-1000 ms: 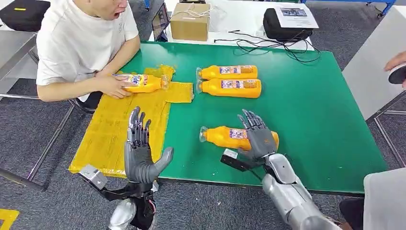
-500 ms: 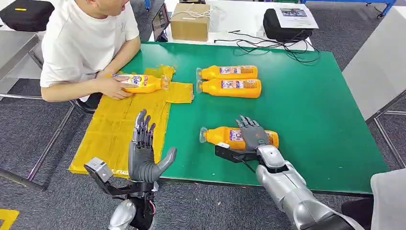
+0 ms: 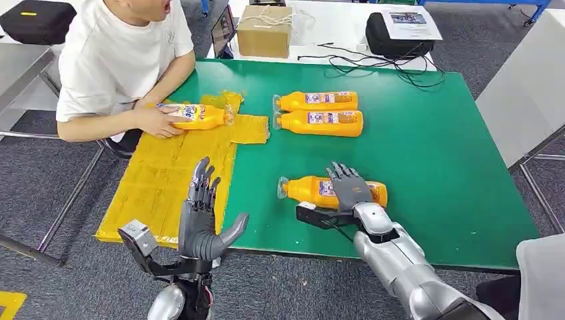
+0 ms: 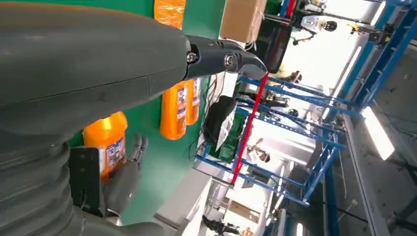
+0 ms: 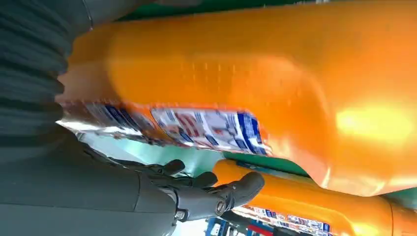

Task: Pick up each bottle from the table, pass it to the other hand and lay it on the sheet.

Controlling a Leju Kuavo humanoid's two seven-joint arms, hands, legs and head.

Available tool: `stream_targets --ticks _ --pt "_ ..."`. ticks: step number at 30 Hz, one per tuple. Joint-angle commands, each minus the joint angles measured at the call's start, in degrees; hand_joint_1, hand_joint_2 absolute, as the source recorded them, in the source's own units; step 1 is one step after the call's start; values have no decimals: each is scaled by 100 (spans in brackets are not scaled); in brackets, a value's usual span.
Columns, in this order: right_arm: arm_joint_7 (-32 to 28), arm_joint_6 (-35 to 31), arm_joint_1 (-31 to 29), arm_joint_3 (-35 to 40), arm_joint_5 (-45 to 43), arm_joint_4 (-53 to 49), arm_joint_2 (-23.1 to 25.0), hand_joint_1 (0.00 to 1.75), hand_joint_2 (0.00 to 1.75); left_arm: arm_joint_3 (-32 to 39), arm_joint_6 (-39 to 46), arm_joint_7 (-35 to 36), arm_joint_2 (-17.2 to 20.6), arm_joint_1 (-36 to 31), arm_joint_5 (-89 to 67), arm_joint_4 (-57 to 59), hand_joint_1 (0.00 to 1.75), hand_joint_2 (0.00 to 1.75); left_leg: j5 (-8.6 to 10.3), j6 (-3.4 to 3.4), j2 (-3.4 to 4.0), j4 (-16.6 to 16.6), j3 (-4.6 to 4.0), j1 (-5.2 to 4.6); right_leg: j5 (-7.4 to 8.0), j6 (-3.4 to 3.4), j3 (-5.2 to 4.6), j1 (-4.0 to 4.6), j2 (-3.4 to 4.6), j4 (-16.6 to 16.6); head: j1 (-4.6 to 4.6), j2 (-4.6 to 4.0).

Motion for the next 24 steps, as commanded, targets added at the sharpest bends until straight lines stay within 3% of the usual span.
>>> stream_targets --ticks 1,7,13,18,19,24 --pt "52 130 81 341 20 2 -144 0 175 -66 21 33 185 -29 -21 37 0 175 -7 -6 -13 -4 20 3 -8 -8 22 2 1 -5 0 0" --pt "747 353 354 563 283 -1136 -755 0 175 -123 86 131 274 248 -314 -402 0 175 -9 -6 -17 -2 16 4 -11 -7 20 2 -3 -3 2 0" --pt "900 657 725 383 195 -1802 -1341 0 175 -101 152 170 294 326 -354 -417 0 175 -1 -2 -28 -4 5 1 -6 -2 14 -1 -19 -7 2 0" --pt "979 647 839 225 126 -1882 -1474 0 175 -92 164 171 295 343 -355 -424 0 175 -4 -3 -34 -4 11 2 -10 -4 22 0 -21 -8 2 0" --pt "797 776 686 -126 -77 -1174 -1528 0 175 -275 165 252 369 234 -397 -173 0 175 -3 -3 -33 -5 9 -2 -9 -4 20 -3 -22 -9 2 0" --pt "800 708 383 -230 -131 -419 -1227 0 175 -366 110 338 415 207 -348 -65 0 175 -4 -3 -15 -9 22 -5 -2 -5 26 -6 0 -12 2 0"
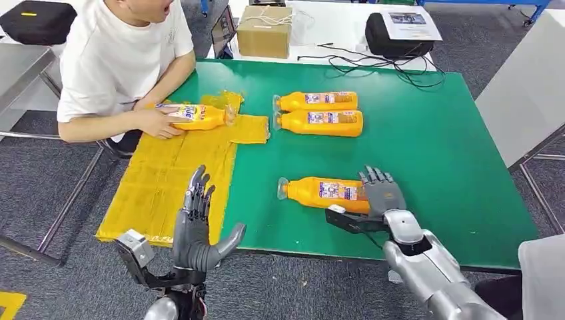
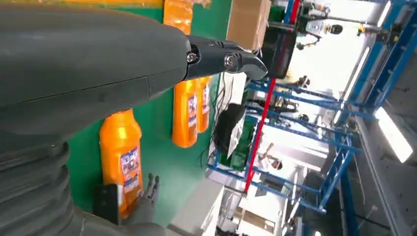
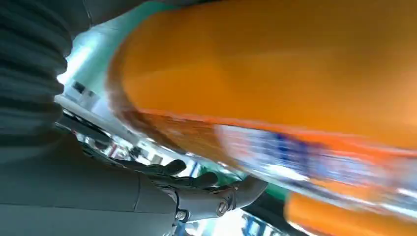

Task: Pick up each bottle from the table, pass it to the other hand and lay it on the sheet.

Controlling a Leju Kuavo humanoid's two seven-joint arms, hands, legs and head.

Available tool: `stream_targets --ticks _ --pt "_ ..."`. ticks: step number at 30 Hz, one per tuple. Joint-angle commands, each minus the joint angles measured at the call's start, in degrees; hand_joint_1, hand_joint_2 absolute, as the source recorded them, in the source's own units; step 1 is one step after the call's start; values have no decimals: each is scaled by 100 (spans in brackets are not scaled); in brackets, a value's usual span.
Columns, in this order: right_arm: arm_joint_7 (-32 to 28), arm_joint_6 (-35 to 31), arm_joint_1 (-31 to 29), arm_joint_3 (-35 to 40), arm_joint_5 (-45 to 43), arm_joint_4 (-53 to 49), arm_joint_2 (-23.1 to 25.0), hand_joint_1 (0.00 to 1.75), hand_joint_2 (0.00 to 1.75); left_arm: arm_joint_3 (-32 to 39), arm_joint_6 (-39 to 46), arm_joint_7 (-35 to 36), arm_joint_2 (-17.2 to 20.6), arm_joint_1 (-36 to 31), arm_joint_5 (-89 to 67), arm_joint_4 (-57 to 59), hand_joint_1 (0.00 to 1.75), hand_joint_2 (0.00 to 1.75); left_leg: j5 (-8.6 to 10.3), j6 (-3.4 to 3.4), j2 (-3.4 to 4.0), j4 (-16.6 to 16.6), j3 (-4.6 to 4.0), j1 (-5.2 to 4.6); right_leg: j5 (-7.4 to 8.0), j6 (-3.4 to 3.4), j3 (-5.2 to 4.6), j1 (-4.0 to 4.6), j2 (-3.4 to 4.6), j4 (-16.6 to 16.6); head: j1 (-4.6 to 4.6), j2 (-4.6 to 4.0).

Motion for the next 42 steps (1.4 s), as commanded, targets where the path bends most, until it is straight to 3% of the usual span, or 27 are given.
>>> stream_targets --ticks 1,5,12,15,19,25,33,36,40,42 --pt "-18 53 -290 -264 -73 1277 113 0 175 -283 -31 138 300 -165 35 356 0 175 0 -5 -6 -8 16 1 -1 -5 16 0 3 -6 0 0" --pt "-144 -56 -319 -441 -200 1485 113 0 175 -277 -7 150 330 -152 43 332 0 175 0 -7 -15 -7 26 4 -2 -7 26 3 -3 -8 -2 0" --pt "-917 -626 -264 -740 -765 1823 661 0 175 -309 -171 127 300 -316 265 481 0 175 -2 -9 0 -12 41 8 3 -8 39 6 15 -13 0 0" --pt "-1082 -1004 -243 -765 -818 1758 771 0 175 -293 -178 100 296 -360 288 454 0 175 0 -11 -2 -13 42 7 4 -11 36 5 14 -12 0 0" --pt "-1082 -997 -255 -766 -819 1756 768 0 175 -293 -178 100 296 -360 288 450 0 175 -2 -11 4 -9 38 7 2 -11 28 6 13 -7 -2 0" --pt "-1585 -1597 -151 -674 -782 1355 890 0 175 -348 -258 47 308 -392 321 434 0 175 -2 -7 6 -7 30 9 3 -4 23 7 15 -6 0 0" --pt "-1686 -1615 -132 -616 -765 1311 930 0 175 -391 -279 42 313 -427 334 488 0 175 -3 -12 -2 -8 26 8 -2 -11 20 5 13 -2 -2 0" --pt "-1646 -1328 -188 -540 -807 1429 1077 0 175 -434 -272 42 299 -438 334 531 0 175 1 -6 4 -6 13 5 4 -4 7 3 11 -1 0 0" --pt "-1150 -652 -450 -373 -801 1978 1068 0 175 -402 -255 41 284 -414 339 555 0 175 -4 -8 9 -5 19 9 2 -7 13 7 21 -3 0 0" --pt "-1167 -634 -461 -375 -801 2002 1023 0 175 -402 -255 41 283 -412 339 557 0 175 0 -6 6 -6 15 3 3 -4 9 2 13 0 0 0"
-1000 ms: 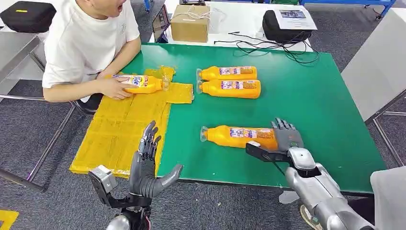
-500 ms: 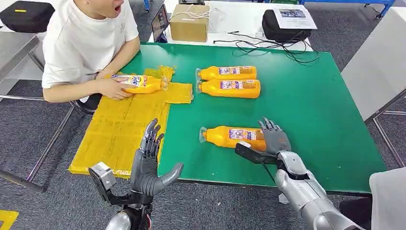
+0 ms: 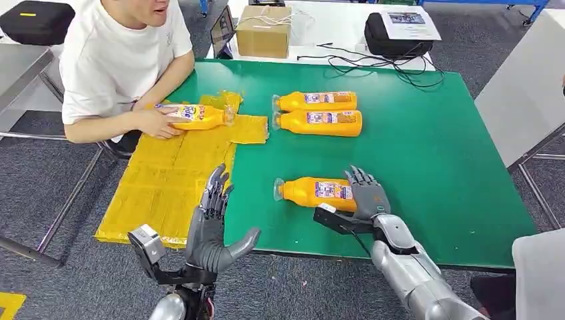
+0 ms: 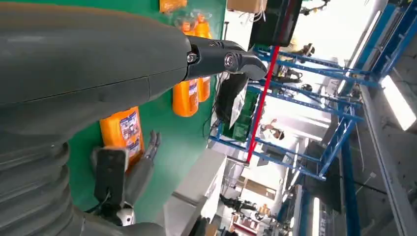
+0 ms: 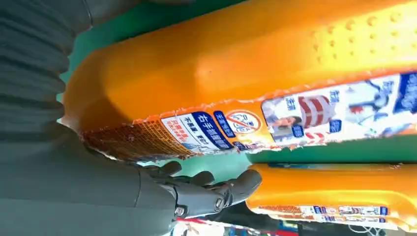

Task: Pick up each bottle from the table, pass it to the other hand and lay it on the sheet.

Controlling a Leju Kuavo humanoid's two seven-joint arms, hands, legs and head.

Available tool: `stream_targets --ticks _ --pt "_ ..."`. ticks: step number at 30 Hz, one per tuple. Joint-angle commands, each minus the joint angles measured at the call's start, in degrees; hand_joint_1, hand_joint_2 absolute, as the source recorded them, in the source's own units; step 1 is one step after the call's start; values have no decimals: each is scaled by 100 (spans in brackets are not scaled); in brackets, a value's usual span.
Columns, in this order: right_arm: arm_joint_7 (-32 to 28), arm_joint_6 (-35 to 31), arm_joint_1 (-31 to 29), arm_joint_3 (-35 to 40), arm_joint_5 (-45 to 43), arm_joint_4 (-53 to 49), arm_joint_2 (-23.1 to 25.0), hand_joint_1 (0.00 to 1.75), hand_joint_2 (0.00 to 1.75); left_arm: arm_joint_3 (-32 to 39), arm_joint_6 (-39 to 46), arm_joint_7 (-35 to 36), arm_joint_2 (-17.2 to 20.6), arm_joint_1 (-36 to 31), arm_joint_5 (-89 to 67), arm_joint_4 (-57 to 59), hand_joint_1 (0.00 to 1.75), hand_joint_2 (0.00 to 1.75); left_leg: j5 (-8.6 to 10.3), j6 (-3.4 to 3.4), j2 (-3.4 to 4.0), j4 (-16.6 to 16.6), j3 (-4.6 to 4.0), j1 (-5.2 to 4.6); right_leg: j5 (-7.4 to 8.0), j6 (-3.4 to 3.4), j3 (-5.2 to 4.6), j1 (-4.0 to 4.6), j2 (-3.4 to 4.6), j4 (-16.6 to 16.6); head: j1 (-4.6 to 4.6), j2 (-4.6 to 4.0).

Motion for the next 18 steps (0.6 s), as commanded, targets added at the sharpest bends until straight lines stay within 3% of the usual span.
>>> stream_targets --ticks 1,6,12,13,14,15,17,18 --pt "404 692 -350 283 -10 778 90 0 175 -61 1 -9 174 -179 29 358 0 175 -3 -5 -5 -5 16 2 -3 -6 15 1 6 -5 0 0" --pt "609 822 -417 306 0 931 109 0 175 -56 2 -9 168 -181 29 364 0 175 1 -5 -7 -7 24 2 -1 -6 20 1 4 -6 2 0" --pt "1114 1483 -619 326 -15 1516 108 0 175 39 38 -6 93 -212 42 477 0 175 -1 -8 -13 -8 37 5 -1 -13 34 3 4 -10 2 0" --pt "1106 1549 -632 301 -52 1542 59 16 175 30 33 -4 96 -221 41 484 0 175 2 -6 -16 -10 42 3 0 -9 38 2 -5 -11 2 0" --pt "1100 1567 -639 249 -104 1563 -1 58 175 24 27 -3 102 -225 42 485 0 175 3 -5 -17 -11 48 4 0 -9 44 3 -8 -14 2 0" --pt "1107 1579 -641 215 -136 1580 -43 157 175 14 16 2 110 -229 42 483 0 175 2 -4 -15 -7 50 2 -1 -7 43 1 -8 -11 4 0" --pt "1177 1588 -623 125 -192 1643 -98 157 175 21 -11 32 102 -272 55 568 0 175 5 -5 -26 -9 52 3 -1 -8 50 2 -15 -14 2 0" --pt "1196 1616 -576 71 -220 1662 -118 166 175 33 -57 77 85 -288 99 639 0 175 6 -4 -30 -10 58 3 -1 -8 55 1 -19 -15 2 0"
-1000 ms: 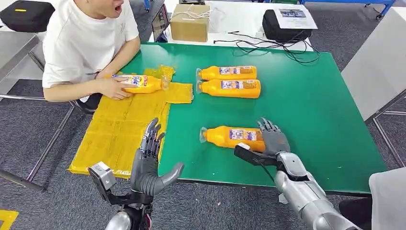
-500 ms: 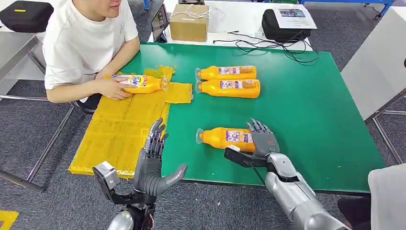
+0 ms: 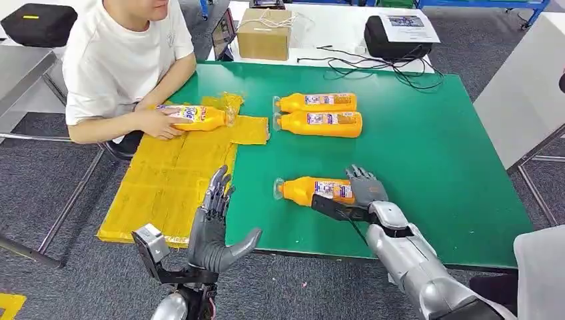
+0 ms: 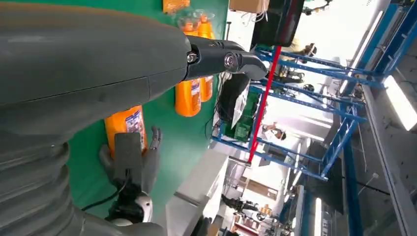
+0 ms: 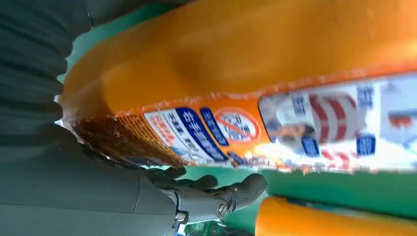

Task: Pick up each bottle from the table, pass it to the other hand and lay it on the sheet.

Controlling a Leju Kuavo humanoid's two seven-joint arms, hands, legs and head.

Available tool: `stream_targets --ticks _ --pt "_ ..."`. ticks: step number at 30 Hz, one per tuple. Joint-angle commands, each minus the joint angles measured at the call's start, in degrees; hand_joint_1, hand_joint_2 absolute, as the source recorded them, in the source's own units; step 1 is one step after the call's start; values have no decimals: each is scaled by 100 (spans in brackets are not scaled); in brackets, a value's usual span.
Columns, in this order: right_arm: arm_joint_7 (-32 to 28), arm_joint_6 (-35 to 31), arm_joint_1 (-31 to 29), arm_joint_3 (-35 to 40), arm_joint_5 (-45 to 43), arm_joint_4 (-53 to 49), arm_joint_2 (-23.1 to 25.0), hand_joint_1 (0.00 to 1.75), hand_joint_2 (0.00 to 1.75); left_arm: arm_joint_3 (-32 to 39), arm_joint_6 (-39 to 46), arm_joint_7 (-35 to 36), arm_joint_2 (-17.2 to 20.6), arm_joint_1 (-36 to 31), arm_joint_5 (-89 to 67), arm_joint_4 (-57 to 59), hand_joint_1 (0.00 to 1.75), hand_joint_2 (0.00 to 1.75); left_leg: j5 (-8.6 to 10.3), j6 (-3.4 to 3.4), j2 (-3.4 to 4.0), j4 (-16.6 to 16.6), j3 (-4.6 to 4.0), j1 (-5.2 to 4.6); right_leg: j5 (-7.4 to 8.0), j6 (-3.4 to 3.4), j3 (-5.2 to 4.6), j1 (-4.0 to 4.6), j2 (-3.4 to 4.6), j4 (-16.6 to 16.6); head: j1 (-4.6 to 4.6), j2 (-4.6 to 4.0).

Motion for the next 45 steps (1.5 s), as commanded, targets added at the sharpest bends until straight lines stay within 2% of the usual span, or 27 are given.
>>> stream_targets --ticks 1,5,8,12,14,15,16,17,18,20,21,22,23,24,28,31,34,39,40,43,44,45 --pt "151 344 115 -127 -251 1006 -205 171 175 28 -85 101 79 -275 93 600 0 175 1 -3 -25 -6 17 2 -4 -3 22 1 -16 -7 0 0" --pt "157 432 164 -245 -331 1105 -306 175 175 69 -199 114 71 -360 194 707 0 175 2 1 -58 -14 30 6 -10 -1 -4 5 -38 -23 2 0" --pt "8 778 128 -311 -443 1144 -436 175 175 90 -255 133 70 -411 200 728 0 175 2 2 -73 -15 31 7 -14 -2 2 5 -51 -26 0 0" --pt "-201 882 199 -451 -643 1128 -408 175 175 137 -266 133 56 -429 200 745 0 175 -5 8 -61 -12 46 3 -21 11 15 1 -46 -27 0 0" --pt "-993 1355 416 -1060 -1481 1024 -373 175 175 64 -341 139 103 -455 213 767 0 175 -7 11 -69 -15 54 5 -23 12 28 2 -51 -33 -2 0" --pt "-1294 1381 568 -1178 -1734 915 -423 175 175 22 -351 127 121 -466 226 791 0 175 -13 16 -53 -10 61 3 -24 16 34 0 -42 -31 0 0" --pt "-1294 1376 588 -1175 -1733 922 -430 175 175 22 -351 126 121 -464 227 792 0 175 -7 14 -78 -20 65 8 -24 14 48 5 -62 -47 0 0" --pt "-1294 1375 600 -1174 -1733 925 -433 175 175 21 -351 125 121 -462 228 793 0 175 -12 17 -64 -14 71 7 -26 17 49 4 -52 -43 -2 0" --pt "-1526 1396 653 -1279 -1900 839 -421 175 175 15 -350 109 127 -454 232 788 0 175 -10 16 -81 -20 73 12 -25 15 57 8 -64 -54 2 0" --pt "-2155 1078 955 -1563 -2470 344 -196 175 175 76 5 -27 118 -332 88 655 0 175 -25 19 -57 -17 91 13 -27 20 72 10 -42 -57 6 0" --pt "-2294 926 1303 -1624 -2734 -259 20 175 175 81 294 -60 142 -184 -47 489 0 175 -26 19 -52 -22 95 11 -26 19 74 8 -35 -60 4 0" --pt "-2221 887 1621 -1629 -2949 -843 158 175 175 122 477 -24 138 -82 -79 408 0 175 -45 20 -20 -20 113 15 -25 18 85 12 -6 -59 4 0" --pt "-1946 873 1840 -1498 -3050 -1290 186 175 175 90 500 -24 187 -43 -79 358 0 175 -48 12 -12 -27 112 12 -19 17 143 9 -2 -64 2 0" --pt "-1856 864 1896 -1444 -3082 -1412 189 175 175 86 505 -24 199 -32 -80 350 0 175 -55 5 7 -32 128 19 -19 6 151 15 13 -70 4 0" --pt "-1801 883 1851 -1291 -3277 -1413 51 175 175 74 545 -25 194 -70 -74 401 0 175 -73 4 37 -9 133 20 -29 4 146 15 28 -40 0 0" --pt "-1827 876 1818 -1263 -3323 -1358 21 175 175 70 555 -25 189 -82 -74 413 0 175 -72 2 30 -8 128 24 -32 0 135 22 31 -38 0 0" --pt "-1920 838 1886 -1298 -3430 -1434 74 175 175 99 636 -26 156 -49 -60 395 0 175 -72 2 30 -10 121 29 -45 -8 75 26 37 -39 2 0" --pt "-1911 815 1951 -1267 -3455 -1558 78 175 175 86 645 -26 163 -31 -61 373 0 175 -71 2 34 -13 120 28 -36 -5 130 24 40 -40 0 0" --pt "-2318 766 2150 -1369 -3676 -1937 192 175 175 231 988 20 61 27 -103 406 0 175 -72 3 40 -10 123 28 -35 -3 132 24 41 -38 2 0" --pt "-2685 832 2944 -1351 -4263 -3699 687 175 175 413 1178 117 16 180 221 425 0 175 -73 -3 29 -11 115 30 -38 -9 126 26 37 -38 0 0" --pt "-2650 839 3069 -1253 -4429 -4072 794 175 175 507 926 100 -4 245 628 371 0 175 -77 -4 37 -8 112 32 -39 -8 122 28 43 -36 4 0" --pt "-2681 913 3069 -1068 -4606 -4318 864 175 175 808 -80 786 -132 376 2174 310 0 175 -78 -7 32 -6 103 32 -43 -11 114 28 44 -30 2 0"
